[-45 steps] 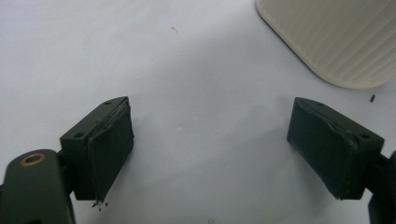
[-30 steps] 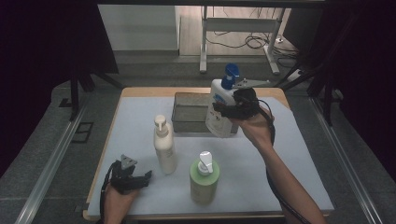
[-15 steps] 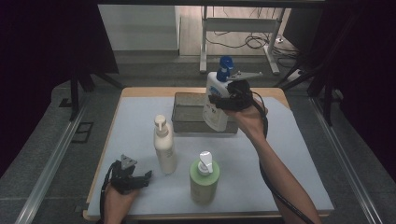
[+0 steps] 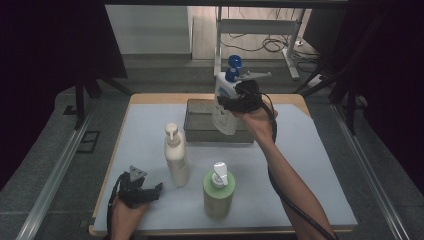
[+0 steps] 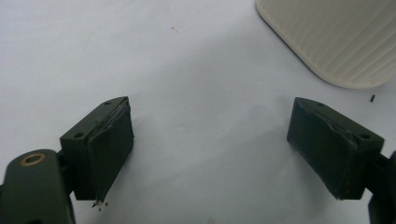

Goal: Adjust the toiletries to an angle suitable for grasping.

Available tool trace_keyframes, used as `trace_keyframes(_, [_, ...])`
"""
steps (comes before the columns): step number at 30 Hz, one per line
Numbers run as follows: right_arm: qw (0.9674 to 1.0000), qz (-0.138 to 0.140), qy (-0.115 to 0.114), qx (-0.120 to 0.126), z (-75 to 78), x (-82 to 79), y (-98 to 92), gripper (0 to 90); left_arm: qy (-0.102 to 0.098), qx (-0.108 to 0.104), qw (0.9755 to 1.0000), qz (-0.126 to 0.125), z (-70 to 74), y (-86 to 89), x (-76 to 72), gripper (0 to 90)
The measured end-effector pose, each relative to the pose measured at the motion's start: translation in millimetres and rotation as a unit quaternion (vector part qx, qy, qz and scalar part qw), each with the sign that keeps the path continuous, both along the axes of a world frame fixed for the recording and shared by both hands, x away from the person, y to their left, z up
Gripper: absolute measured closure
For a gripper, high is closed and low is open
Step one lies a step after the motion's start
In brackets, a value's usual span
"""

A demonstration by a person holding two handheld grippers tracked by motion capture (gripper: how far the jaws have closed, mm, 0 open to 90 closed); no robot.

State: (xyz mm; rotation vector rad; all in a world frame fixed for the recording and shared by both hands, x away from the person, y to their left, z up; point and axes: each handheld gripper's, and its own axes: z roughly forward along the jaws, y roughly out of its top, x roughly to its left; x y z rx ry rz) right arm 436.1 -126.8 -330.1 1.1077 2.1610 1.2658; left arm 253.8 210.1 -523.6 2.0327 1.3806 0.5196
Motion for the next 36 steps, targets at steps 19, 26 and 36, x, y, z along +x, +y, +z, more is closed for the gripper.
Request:
trace_keyframes(19, [1.0, -0.001, -0.006, 0.006, -6.7, 20.5, 28.8, 41.3, 0.0, -0.001, 1.0, 0.0, 0.0, 0.1, 0.0, 14.4])
trace_keyframes(26, [1.0, -0.001, -0.006, 0.008, -13.7, 28.5, 40.0, 41.3, 0.0, -0.001, 1.0, 0.0, 0.0, 0.1, 0.0, 14.4])
trace_keyframes(36, [0.9999, -0.013, -0.002, 0.002, -26.5, 40.0, 46.8, 41.2, 0.0, 0.0, 1.0, -0.001, 0.0, 0.2, -0.1, 14.4])
